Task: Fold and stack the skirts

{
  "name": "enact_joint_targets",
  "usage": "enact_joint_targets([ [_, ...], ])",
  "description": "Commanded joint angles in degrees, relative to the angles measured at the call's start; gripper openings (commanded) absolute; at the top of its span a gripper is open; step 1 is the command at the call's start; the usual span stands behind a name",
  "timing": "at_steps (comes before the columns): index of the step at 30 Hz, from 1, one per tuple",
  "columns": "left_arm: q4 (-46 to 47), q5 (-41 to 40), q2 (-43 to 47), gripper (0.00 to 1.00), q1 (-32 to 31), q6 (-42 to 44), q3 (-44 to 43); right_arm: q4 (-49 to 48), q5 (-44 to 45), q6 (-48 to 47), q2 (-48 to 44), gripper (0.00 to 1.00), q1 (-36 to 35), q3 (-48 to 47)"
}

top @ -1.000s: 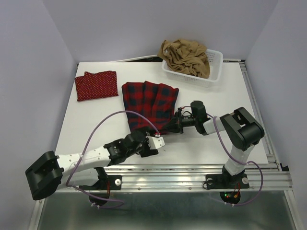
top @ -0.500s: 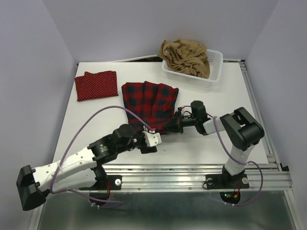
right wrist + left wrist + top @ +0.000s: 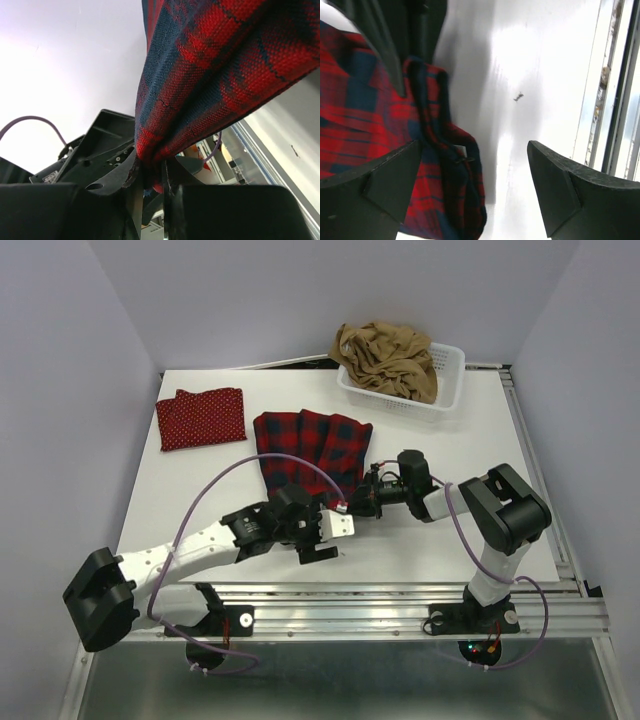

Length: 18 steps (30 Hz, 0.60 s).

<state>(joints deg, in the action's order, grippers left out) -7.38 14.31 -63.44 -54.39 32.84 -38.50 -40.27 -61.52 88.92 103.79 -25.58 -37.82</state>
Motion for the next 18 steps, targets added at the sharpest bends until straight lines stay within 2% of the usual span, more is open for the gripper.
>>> enact_joint_targets([
  [1, 2.98, 2.58, -1.16, 0.99, 0.25, 0.12, -0.97, -2.96, -1.24, 2.03, -2.80, 0.01, -0.34, -2.17],
  [7, 12.64, -8.39, -0.72, 0.97, 0.25, -0.67, 6.06, -11.83, -1.24, 8.98, -2.36, 0.01, -0.34, -1.20],
  [10, 14.49, -11.66, -0.28, 0.94, 0.25, 0.02, 8.70, -13.86, -1.41, 9.95, -2.27, 0.01, -0.34, -1.03],
  [18, 22.57, -23.08, 1.03, 0.95, 0.25, 1.61, 13.62, -14.49, -1.41, 10.39, -2.10, 0.01, -0.34, 0.03],
])
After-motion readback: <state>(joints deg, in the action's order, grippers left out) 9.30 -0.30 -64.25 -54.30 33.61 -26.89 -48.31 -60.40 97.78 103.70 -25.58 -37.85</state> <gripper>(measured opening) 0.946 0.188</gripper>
